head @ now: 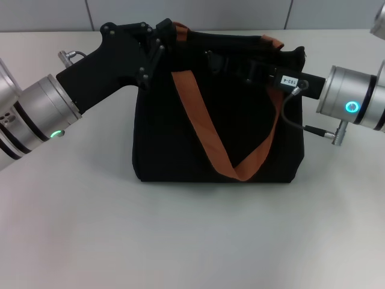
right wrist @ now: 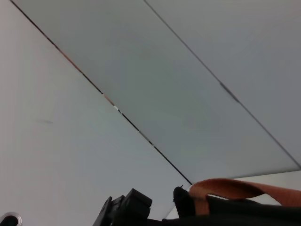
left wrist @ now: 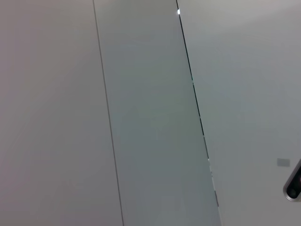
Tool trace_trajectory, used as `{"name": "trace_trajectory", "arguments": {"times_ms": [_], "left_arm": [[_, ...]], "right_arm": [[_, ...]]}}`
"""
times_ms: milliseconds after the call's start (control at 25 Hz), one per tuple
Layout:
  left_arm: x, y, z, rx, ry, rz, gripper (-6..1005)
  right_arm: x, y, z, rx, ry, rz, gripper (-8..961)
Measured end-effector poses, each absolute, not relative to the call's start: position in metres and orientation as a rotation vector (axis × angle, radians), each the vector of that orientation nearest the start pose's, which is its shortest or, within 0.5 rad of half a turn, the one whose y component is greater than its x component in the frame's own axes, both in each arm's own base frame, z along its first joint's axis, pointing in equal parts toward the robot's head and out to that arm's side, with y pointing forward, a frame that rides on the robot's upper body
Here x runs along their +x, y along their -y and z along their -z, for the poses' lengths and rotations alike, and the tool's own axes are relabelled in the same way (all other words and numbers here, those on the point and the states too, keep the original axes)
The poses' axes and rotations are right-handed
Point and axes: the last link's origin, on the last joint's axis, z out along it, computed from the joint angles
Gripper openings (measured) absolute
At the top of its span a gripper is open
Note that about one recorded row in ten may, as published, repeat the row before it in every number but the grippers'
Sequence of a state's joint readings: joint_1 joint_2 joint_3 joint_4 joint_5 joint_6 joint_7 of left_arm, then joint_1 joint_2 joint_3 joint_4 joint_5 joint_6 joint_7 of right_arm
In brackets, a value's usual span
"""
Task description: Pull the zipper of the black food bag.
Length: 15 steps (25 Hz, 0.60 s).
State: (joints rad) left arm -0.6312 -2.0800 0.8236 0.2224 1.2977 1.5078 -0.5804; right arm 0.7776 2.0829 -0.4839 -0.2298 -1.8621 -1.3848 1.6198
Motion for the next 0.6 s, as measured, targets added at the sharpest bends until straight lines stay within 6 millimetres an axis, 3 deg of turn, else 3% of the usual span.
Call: {"name": "trace_trajectory", "arguments": {"times_ms": [600], "left_arm": [[-0.218, -0.355, 0.020, -2.224, 0.048, 1.089, 56]], "right_arm": [[0.217, -0.370, 0.038, -2.398, -1.287, -1.196, -1]]}}
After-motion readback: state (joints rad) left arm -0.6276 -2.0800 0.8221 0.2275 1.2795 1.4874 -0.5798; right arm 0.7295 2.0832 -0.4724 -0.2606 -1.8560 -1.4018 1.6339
